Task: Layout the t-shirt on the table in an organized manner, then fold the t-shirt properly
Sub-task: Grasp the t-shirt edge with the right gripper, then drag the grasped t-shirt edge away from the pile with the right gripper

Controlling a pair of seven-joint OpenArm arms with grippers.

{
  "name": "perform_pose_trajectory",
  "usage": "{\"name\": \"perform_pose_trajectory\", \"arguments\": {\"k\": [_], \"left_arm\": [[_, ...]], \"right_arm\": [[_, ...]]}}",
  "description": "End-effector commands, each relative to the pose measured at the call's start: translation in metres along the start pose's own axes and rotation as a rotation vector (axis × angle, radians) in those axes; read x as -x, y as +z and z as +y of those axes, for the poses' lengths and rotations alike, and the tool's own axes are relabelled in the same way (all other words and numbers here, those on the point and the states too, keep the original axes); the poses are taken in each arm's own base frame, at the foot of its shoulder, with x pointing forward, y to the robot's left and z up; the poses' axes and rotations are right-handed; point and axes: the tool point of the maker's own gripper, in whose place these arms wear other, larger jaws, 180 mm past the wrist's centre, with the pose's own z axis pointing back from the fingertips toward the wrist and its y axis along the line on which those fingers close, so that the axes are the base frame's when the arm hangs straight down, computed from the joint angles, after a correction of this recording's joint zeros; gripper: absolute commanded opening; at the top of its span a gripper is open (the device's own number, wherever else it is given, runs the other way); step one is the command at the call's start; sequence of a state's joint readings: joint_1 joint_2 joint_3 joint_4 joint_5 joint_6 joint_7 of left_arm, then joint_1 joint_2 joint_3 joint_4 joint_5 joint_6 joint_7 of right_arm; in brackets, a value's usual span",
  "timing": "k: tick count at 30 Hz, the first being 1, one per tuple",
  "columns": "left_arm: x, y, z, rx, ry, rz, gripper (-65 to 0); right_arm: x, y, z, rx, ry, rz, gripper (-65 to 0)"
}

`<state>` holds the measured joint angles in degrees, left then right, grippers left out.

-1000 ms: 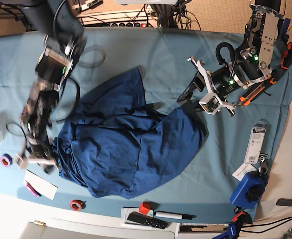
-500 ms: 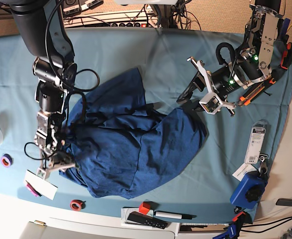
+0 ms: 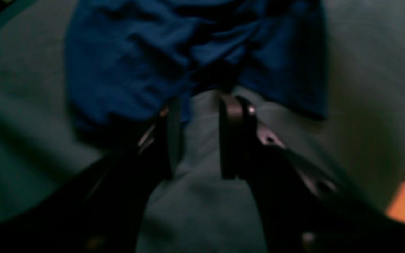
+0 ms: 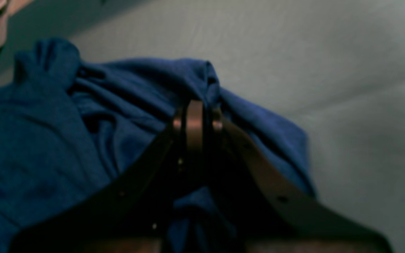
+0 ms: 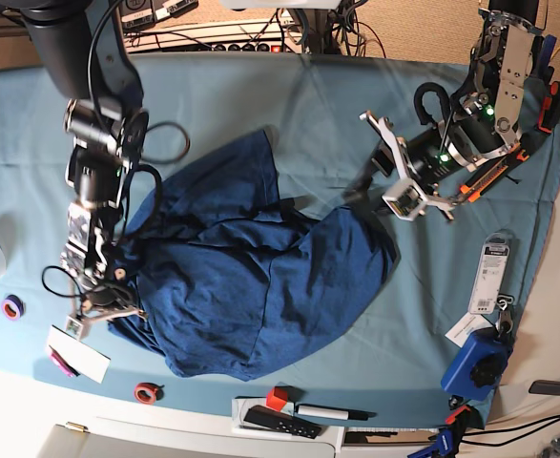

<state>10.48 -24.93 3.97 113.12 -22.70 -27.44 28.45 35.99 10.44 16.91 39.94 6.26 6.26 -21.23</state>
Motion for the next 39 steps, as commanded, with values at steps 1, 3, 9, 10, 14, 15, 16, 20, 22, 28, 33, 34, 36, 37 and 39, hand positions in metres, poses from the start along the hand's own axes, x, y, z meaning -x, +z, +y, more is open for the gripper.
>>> {"name": "perform_pose_trajectory", "arguments": {"k": [1, 3, 9, 10, 14, 15, 16, 20, 22, 28, 33, 34, 36, 37, 39], "left_arm": [[-0.013, 0.002, 0.006, -0.019, -0.012, -0.044, -45.4], [-0.013, 0.002, 0.007, -0.023, -0.008, -0.044, -45.4], [-0.014, 0.002, 0.006, -0.015, -0.013, -0.047, -45.4], [-0.015, 0.002, 0.006, -0.016, -0.014, -0.048, -45.4], [-0.015, 0.002, 0.007, -0.016, -0.015, -0.049, -45.4], [-0.015, 0.002, 0.006, -0.016, -0.015, -0.049, -45.4], [-0.015, 0.002, 0.007, -0.016, -0.015, -0.049, -45.4], [-0.015, 0.002, 0.007, -0.016, -0.015, -0.049, -45.4], [-0.015, 0.002, 0.007, -0.017, -0.015, -0.048, -45.4], [-0.015, 0.002, 0.007, -0.016, -0.015, -0.048, -45.4], [-0.015, 0.002, 0.007, -0.016, -0.015, -0.049, -45.4], [-0.015, 0.002, 0.007, -0.016, -0.015, -0.048, -45.4], [-0.015, 0.002, 0.007, -0.016, -0.016, -0.048, -45.4], [-0.015, 0.002, 0.007, -0.016, -0.015, -0.048, -45.4], [-0.015, 0.002, 0.007, -0.017, -0.015, -0.049, -45.4]], "right_arm": [[-0.037, 0.007, -0.004, 0.002, 0.009, -0.089, -65.0], [-0.043, 0.023, -0.009, 0.005, 0.028, -0.11, -65.0], [-0.051, 0.088, -0.014, 0.0, 0.114, -0.167, -65.0], [-0.05, 0.099, -0.014, 0.002, 0.135, -0.165, -65.0], [-0.037, 0.14, -0.014, 0.011, 0.209, -0.125, -65.0], [-0.033, 0.148, -0.014, 0.015, 0.225, -0.111, -65.0], [-0.029, 0.157, -0.015, 0.019, 0.241, -0.096, -65.0], [-0.008, 0.185, -0.019, 0.042, 0.302, -0.037, -65.0], [0.002, 0.198, -0.02, 0.049, 0.327, -0.013, -65.0], [0.024, 0.238, -0.021, 0.049, 0.396, 0.025, -65.0], [0.038, 0.272, -0.018, 0.041, 0.45, 0.049, -65.0], [0.041, 0.279, -0.017, 0.039, 0.461, 0.056, -65.0], [0.058, 0.285, -0.023, 0.044, 0.474, 0.113, -65.0], [0.068, 0.289, -0.027, 0.047, 0.48, 0.148, -65.0], [0.084, 0.295, -0.033, 0.046, 0.489, 0.202, -65.0]]}}
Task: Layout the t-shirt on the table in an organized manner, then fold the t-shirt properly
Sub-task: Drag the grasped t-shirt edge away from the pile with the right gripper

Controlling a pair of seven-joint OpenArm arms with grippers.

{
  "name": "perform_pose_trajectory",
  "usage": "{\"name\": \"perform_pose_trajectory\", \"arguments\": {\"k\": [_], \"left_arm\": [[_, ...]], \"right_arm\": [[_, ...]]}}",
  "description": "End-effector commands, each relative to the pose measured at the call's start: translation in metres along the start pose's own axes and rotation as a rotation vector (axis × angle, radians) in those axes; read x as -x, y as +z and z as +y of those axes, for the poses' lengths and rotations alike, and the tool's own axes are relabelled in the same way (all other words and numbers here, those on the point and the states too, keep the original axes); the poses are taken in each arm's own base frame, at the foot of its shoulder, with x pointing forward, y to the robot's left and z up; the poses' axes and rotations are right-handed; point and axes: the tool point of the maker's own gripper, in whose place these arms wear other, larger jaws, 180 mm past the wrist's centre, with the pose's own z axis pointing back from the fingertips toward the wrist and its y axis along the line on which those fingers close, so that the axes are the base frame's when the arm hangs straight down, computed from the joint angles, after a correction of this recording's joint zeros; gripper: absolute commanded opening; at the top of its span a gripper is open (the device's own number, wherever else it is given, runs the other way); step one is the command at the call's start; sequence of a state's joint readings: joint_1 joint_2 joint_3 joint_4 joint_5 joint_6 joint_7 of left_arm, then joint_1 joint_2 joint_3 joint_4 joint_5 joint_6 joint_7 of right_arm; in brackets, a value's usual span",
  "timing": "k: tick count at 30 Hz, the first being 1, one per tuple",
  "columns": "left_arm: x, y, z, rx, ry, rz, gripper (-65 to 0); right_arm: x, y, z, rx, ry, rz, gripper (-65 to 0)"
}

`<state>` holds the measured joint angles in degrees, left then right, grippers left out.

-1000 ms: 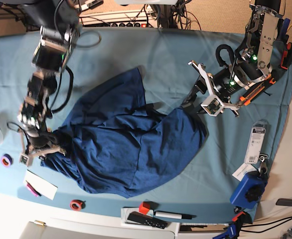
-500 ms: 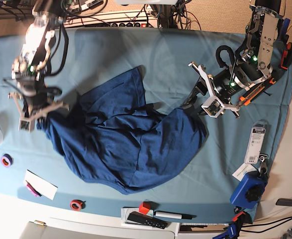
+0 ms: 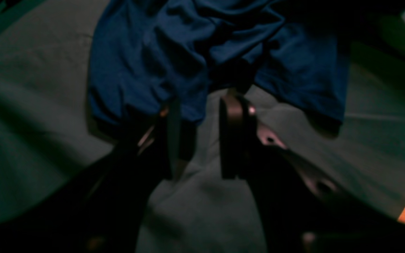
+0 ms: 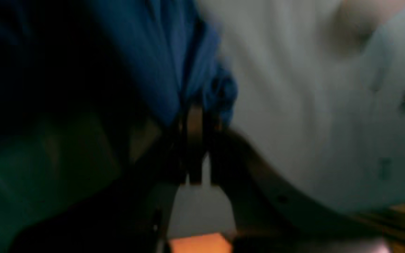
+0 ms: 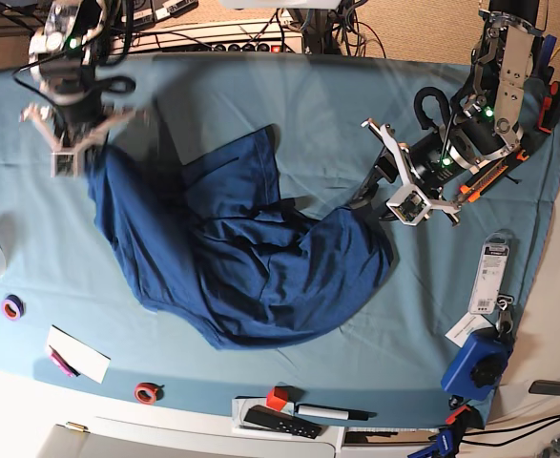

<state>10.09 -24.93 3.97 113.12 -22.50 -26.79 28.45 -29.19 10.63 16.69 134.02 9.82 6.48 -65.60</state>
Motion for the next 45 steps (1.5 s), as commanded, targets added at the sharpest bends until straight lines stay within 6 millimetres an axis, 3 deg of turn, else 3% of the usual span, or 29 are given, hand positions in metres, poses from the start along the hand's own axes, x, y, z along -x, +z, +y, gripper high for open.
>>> {"name": "perform_pose_trajectory", "arguments": {"k": [1, 5, 9, 13, 16, 17, 20, 26, 31, 35, 39, 45], "left_arm": [[-0.013, 0.002, 0.003, -0.003, -0.014, -0.044, -45.4], [-0.01, 0.002, 0.004, -0.004, -0.013, -0.033, -45.4], [-0.01, 0.002, 0.004, -0.004, -0.012, -0.033, -45.4], [-0.01, 0.002, 0.004, -0.004, -0.013, -0.033, -45.4], [-0.01, 0.002, 0.004, -0.004, -0.012, -0.033, -45.4], [-0.01, 0.002, 0.004, -0.004, -0.013, -0.033, -45.4], [-0.01, 0.002, 0.004, -0.004, -0.012, -0.032, -45.4], [-0.01, 0.002, 0.004, -0.004, -0.012, -0.033, -45.4], [-0.01, 0.002, 0.004, -0.004, -0.012, -0.032, -45.4], [-0.009, 0.002, 0.004, -0.004, -0.012, -0.032, -45.4], [-0.009, 0.002, 0.004, -0.004, -0.011, -0.03, -45.4], [-0.003, 0.001, 0.006, -0.006, 0.0, -0.017, -45.4]], "right_arm": [[-0.001, 0.004, -0.001, 0.003, 0.01, -0.006, -65.0], [0.031, 0.012, 0.023, -0.129, -0.034, 0.099, -65.0], [0.031, 0.015, 0.034, -0.187, -0.064, 0.087, -65.0], [0.007, 0.014, 0.042, -0.237, -0.068, -0.019, -62.6], [-0.017, 0.017, 0.059, -0.338, -0.032, -0.119, -42.8], [-0.026, 0.018, 0.06, -0.349, -0.023, -0.162, -40.0], [-0.06, 0.017, 0.051, -0.306, -0.027, -0.291, -39.9], [-0.124, 0.014, 0.011, -0.108, -0.069, -0.507, -39.9], [-0.123, -0.076, -0.01, -0.097, -0.209, -0.384, -39.9], [-0.129, -0.139, -0.013, -0.14, -0.331, -0.279, -39.9], [-0.139, -0.18, 0.001, -0.237, -0.38, -0.202, -39.9], [-0.124, -0.224, 0.031, -0.354, -0.42, -0.033, -35.8]]}}
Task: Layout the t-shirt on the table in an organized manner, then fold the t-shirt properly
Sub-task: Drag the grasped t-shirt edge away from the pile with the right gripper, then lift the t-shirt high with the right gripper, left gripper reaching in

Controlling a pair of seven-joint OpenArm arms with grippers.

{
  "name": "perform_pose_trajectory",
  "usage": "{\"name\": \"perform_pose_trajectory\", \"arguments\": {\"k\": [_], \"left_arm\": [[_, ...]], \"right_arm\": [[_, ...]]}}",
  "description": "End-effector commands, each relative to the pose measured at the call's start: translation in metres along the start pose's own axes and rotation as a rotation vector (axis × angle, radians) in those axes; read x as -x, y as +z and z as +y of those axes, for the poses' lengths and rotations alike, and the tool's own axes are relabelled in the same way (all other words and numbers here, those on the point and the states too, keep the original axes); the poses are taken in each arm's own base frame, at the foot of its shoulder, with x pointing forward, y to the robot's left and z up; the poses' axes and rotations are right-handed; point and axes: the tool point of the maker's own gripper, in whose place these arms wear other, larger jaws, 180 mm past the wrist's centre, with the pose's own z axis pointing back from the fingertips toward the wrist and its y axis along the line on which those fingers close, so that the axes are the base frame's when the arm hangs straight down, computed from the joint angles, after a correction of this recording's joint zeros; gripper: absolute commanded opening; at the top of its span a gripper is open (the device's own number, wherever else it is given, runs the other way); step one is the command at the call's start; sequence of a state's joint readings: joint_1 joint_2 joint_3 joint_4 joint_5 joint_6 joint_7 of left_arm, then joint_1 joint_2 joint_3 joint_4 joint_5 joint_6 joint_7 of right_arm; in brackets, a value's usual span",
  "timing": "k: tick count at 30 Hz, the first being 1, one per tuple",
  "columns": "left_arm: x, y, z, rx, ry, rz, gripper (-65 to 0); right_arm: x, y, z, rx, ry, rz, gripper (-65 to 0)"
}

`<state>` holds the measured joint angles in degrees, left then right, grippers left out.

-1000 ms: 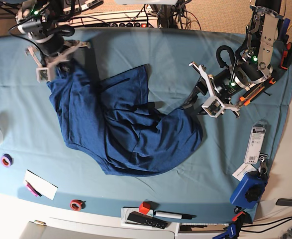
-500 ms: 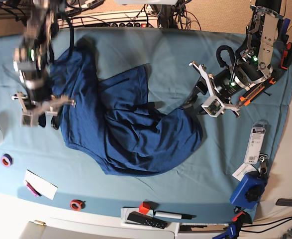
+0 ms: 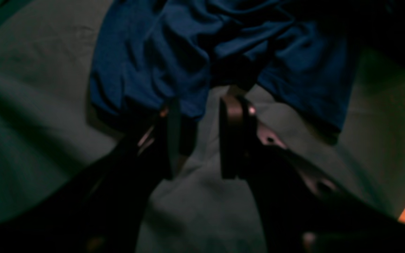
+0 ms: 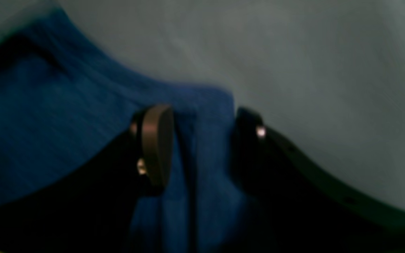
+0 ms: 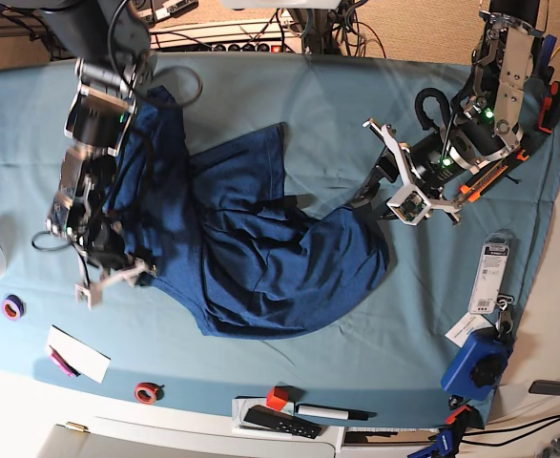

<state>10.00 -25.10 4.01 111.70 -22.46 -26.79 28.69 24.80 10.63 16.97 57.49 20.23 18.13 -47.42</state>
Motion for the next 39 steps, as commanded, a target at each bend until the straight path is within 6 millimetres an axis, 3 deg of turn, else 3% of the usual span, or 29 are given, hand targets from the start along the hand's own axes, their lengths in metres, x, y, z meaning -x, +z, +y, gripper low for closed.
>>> {"name": "perform_pose_trajectory", "arguments": {"k": [1, 7, 8, 12, 13, 18, 22, 28, 33, 36, 39], "left_arm": [[-0.011, 0.002, 0.004, -0.004, -0.01, -0.041, -45.4], [-0.015, 0.001, 0.006, -0.007, -0.013, -0.051, -45.4], [-0.016, 0.001, 0.007, -0.009, -0.016, -0.053, -45.4], [-0.022, 0.0, 0.011, -0.014, -0.027, -0.066, -45.4], [-0.023, 0.0, 0.011, -0.015, -0.029, -0.068, -45.4], [-0.021, -0.001, 0.012, -0.016, -0.026, -0.063, -45.4], [-0.015, -0.002, 0.014, -0.018, -0.014, -0.049, -45.4], [0.009, -0.007, 0.02, -0.025, 0.029, 0.007, -45.4], [0.018, -0.01, 0.025, -0.032, 0.06, -0.005, -45.4], [0.01, -0.01, 0.026, -0.035, 0.058, -0.047, -45.4], [0.003, -0.011, 0.03, -0.036, 0.046, -0.061, -45.4]], "right_arm": [[-0.006, -0.001, -0.001, 0.002, 0.004, 0.008, -35.8], [0.011, -0.005, -0.002, -0.001, -0.01, 0.08, -36.2], [0.013, -0.004, -0.002, -0.001, -0.009, 0.092, -38.7], [0.018, -0.004, -0.001, -0.004, -0.012, 0.121, -63.7], [0.017, -0.004, 0.0, -0.01, -0.016, 0.121, -65.0], [0.003, 0.001, 0.009, -0.051, -0.032, 0.072, -65.0], [-0.018, 0.016, 0.029, -0.124, 0.033, 0.039, -65.0], [-0.045, 0.058, 0.05, -0.132, 0.163, 0.039, -65.0], [-0.073, 0.107, 0.066, -0.093, 0.292, -0.134, -65.0], [-0.061, 0.122, 0.071, -0.083, 0.334, -0.164, -65.0], [-0.025, 0.123, 0.076, -0.104, 0.326, -0.115, -65.0]]}}
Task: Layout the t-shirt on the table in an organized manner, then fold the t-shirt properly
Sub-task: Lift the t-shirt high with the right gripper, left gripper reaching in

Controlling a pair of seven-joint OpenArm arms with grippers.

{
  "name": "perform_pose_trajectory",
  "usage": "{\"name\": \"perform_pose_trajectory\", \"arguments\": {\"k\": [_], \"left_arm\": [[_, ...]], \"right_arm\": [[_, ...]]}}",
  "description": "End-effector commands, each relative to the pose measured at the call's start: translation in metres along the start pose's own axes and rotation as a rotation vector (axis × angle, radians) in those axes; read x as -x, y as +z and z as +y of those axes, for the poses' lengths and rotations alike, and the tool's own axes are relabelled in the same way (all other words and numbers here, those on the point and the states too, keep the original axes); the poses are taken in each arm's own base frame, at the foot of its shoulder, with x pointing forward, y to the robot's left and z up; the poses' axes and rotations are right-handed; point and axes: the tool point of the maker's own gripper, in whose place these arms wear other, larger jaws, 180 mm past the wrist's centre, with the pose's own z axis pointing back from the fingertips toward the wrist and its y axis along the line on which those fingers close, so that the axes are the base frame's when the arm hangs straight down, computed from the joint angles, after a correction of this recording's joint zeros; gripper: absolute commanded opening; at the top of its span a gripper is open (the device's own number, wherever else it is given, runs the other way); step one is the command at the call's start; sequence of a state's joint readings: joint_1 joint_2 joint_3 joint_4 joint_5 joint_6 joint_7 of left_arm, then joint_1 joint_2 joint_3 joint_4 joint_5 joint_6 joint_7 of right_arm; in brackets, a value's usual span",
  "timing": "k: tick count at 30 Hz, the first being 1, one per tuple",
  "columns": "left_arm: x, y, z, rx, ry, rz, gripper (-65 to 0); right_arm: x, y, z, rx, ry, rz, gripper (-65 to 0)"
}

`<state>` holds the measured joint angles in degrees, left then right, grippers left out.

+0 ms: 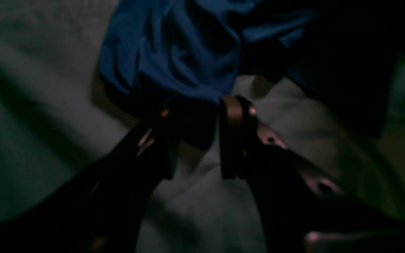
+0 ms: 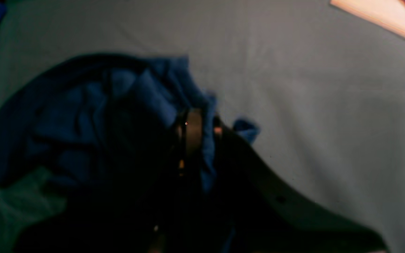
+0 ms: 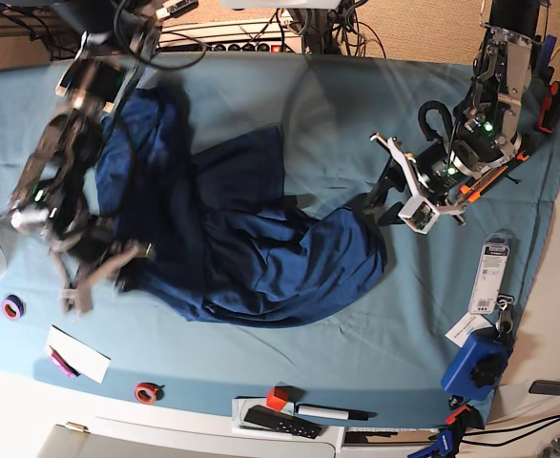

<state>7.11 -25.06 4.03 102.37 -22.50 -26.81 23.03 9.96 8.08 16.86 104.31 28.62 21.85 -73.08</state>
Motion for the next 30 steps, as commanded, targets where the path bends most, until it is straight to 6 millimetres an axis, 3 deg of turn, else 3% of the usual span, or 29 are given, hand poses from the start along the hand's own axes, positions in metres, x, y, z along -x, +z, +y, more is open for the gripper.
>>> {"name": "perform_pose_trajectory", "arguments": {"k": [1, 6, 10, 17, 22, 25, 30], "left_arm": [[-0.02, 0.001, 0.005, -0.003, -0.022, -0.061, -45.4], [-0.035, -0.001, 0.008, 0.007, -0.002, -0.103, -45.4], [-0.036, -0.001, 0.004, 0.031, -0.018, -0.103, -45.4], [-0.035, -0.001, 0.001, 0.049, -0.026, -0.099, -45.4], [-0.035, -0.001, 0.001, 0.049, -0.026, -0.099, -45.4], [-0.035, -0.001, 0.0, 0.05, -0.027, -0.099, -45.4], [-0.035, -0.001, 0.0, 0.05, -0.027, -0.098, -45.4]], "right_arm": [[-0.005, 0.005, 0.008, -0.024, 0.0, -0.036, -65.0], [0.043, 0.013, 0.051, -0.187, -0.081, 0.025, -65.0], [0.053, 0.027, 0.084, -0.305, -0.099, 0.008, -65.0], [0.037, 0.045, 0.146, -0.52, -0.064, -0.088, -65.0], [0.034, 0.049, 0.206, -0.689, 0.0, -0.1, -65.0], [0.012, 0.053, 0.235, -0.759, 0.026, -0.204, -65.0], [-0.039, 0.054, 0.264, -0.758, 0.151, -0.357, -65.0]]}}
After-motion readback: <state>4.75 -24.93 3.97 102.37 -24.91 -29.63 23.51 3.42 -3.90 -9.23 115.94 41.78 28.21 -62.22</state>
